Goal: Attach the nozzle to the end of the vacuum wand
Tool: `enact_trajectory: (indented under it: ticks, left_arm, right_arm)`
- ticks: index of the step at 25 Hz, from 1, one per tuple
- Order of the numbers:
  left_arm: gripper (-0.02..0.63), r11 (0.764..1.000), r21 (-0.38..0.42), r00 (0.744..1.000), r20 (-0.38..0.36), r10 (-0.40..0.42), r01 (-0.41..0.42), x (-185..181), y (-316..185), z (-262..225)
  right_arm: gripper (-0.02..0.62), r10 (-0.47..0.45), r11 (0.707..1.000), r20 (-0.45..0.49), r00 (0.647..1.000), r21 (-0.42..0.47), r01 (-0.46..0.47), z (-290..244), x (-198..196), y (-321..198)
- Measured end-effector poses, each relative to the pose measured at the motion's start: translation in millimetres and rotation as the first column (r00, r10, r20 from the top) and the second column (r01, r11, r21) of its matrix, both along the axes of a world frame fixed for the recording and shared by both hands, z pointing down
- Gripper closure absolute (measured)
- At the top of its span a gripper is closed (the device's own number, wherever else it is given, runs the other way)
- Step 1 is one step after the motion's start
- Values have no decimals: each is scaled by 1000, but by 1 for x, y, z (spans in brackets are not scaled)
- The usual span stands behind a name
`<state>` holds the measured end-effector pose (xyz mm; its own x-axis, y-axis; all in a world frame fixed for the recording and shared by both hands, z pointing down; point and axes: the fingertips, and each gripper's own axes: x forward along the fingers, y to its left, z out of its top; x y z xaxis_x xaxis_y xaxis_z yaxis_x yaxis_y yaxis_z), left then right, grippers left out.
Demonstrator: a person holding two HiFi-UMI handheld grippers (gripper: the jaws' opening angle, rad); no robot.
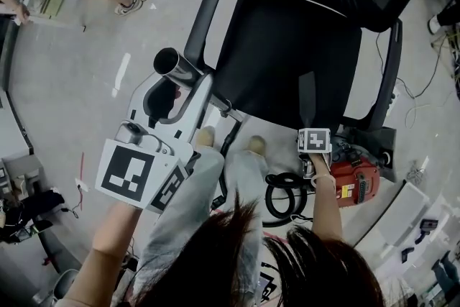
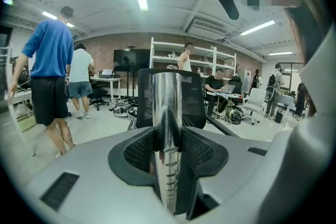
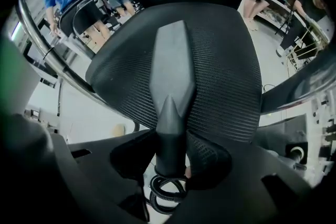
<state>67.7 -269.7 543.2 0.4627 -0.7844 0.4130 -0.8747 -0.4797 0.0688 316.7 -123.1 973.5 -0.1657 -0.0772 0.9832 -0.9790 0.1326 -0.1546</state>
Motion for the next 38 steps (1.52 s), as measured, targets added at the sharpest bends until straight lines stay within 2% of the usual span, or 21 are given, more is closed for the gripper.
enact_trajectory:
  ticks: [7, 15, 22, 31, 38]
  left_arm:
    - [446, 1000, 6, 1000, -10, -1, 1, 0, -4, 0]
    - [446, 1000, 9, 1000, -18, 1, -1, -2, -4, -1]
    - [446, 1000, 2, 1000, -11, 22, -22, 1, 5, -2]
    - [446, 997, -3, 997, -17, 73, -73, 10, 11, -5]
    - [446, 993, 33, 993, -38, 114, -112, 15, 19, -10]
  right_arm:
    - [426, -8, 999, 26, 1000, -32, 8, 0, 1, 0]
    - [416, -5, 1000, 1, 1000, -5, 5, -5, -1, 1]
    - [416, 147, 989, 140, 979, 4, -149, -23, -16, 4]
    - [416, 249, 958, 250, 936, 75, -275, -62, -33, -3]
    - [416, 274, 938, 288, 918, 133, -321, -102, -45, -3]
